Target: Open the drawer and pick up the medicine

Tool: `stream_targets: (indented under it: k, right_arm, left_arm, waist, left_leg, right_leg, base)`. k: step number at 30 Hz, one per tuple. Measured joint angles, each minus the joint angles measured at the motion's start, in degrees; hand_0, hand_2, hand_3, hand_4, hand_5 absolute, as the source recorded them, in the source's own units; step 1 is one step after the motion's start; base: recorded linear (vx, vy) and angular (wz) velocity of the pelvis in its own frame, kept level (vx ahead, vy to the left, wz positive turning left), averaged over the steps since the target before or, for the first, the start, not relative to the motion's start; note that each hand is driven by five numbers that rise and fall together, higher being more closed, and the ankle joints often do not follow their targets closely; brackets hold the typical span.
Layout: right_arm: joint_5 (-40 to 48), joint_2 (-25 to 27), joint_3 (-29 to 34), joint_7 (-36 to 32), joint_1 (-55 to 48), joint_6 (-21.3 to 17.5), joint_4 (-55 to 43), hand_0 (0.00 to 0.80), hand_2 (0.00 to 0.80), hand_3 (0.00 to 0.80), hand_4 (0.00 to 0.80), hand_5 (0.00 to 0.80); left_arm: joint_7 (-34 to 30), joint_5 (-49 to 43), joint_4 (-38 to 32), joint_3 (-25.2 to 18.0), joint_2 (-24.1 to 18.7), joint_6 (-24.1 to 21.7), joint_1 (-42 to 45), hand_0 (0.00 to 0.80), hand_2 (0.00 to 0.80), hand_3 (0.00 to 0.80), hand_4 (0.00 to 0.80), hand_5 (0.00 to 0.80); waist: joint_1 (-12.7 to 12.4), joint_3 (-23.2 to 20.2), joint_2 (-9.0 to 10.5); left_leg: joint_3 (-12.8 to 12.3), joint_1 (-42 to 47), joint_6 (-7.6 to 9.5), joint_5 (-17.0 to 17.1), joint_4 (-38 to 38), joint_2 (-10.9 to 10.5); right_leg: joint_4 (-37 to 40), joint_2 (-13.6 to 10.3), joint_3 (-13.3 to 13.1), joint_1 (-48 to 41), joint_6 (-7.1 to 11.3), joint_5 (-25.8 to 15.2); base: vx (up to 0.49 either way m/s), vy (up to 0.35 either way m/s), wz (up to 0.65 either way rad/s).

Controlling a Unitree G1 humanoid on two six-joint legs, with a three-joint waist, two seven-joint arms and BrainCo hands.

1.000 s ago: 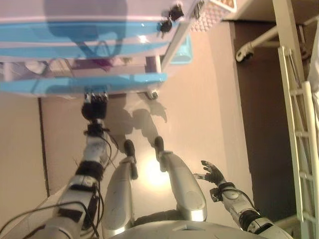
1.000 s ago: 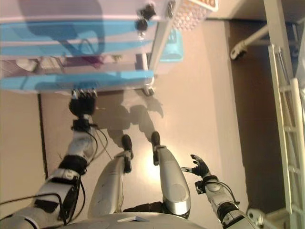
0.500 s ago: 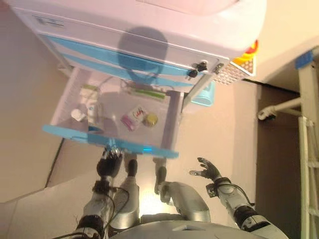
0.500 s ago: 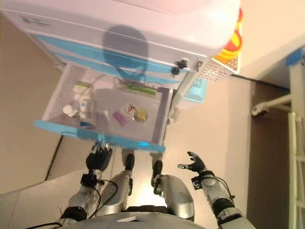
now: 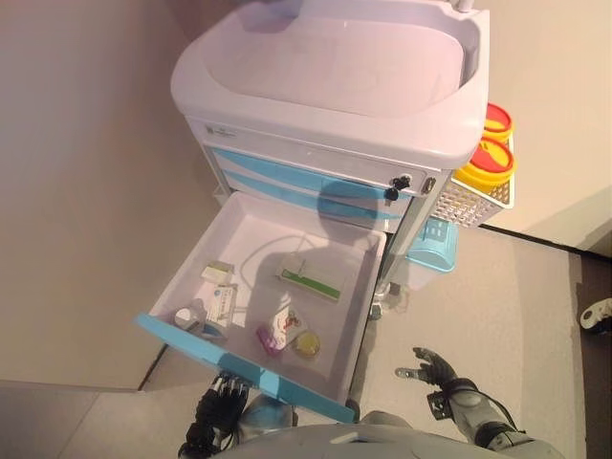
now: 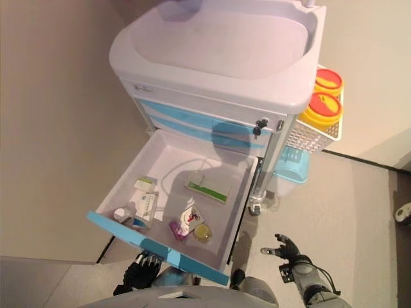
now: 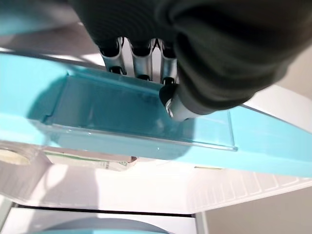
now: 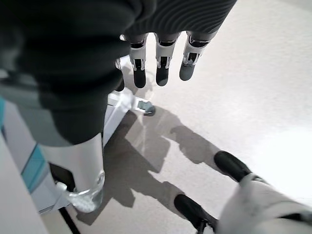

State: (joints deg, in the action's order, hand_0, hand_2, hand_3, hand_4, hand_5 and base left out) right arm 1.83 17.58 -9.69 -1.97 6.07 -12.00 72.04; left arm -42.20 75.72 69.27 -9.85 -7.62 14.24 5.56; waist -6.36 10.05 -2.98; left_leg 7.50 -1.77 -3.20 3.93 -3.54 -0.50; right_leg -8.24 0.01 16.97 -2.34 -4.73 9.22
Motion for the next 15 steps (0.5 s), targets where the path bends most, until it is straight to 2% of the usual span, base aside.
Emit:
stream_targets:
  k: [5,8,11,15]
  right_arm:
    - [0.0,0.0,0.0,0.2,-1.3,-1.9,1.2,0.0,0.0,0.0,0.0,0.0]
    - [0.3,0.0,0.1,0.2,-2.2,-3.4,1.1,0.0,0.0,0.0,0.0,0.0]
    - [1.3,0.0,0.1,0.5,-2.1,-5.9,0.5,0.0,0.0,0.0,0.0,0.0]
    - [3.3,-0.2,0.1,0.6,-2.5,-7.9,-0.5,0.0,0.0,0.0,0.0,0.0]
  left_arm:
    - [0.3,-6.3,1.2,2.7,0.1,-7.0,0.8,0.0,0.0,0.0,0.0,0.0]
    - [2.5,-8.7,0.6,4.7,0.1,-14.2,2.3,0.0,0.0,0.0,0.0,0.0]
    - [11.8,-13.8,-0.3,5.6,-0.1,-22.2,2.5,0.0,0.0,0.0,0.0,0.0]
    - [23.0,-21.3,-0.3,6.0,-0.8,-27.0,1.7,0.0,0.0,0.0,0.0,0.0]
  waist:
    - [0.1,-2.0,-1.48]
    - [0.3,-3.5,-2.24]
    - [0.4,-4.2,-2.34]
    - [0.9,-5.2,0.13]
  left_leg:
    - [0.0,0.1,0.03,0.0,0.4,-0.5]
    - [-0.2,0.8,0.41,0.2,1.6,-0.5]
    - [-0.7,1.5,0.49,0.2,2.0,-0.4]
    - [-1.5,1.7,0.73,0.1,2.4,0.0]
  right_leg:
    - [-0.2,-0.5,0.1,0.0,0.53,0.4]
    - [-0.2,-0.4,0.0,0.0,0.6,0.4]
    - [-0.4,-0.2,-0.4,-0.1,0.7,0.4]
    - [-0.3,0.1,-0.9,0.0,0.72,0.4]
  base:
    - [0.014,0.013,0.03]
    - [0.036,0.018,-0.02]
    - [0.039,0.016,-0.07]
    - [0.031,0.024,-0.07]
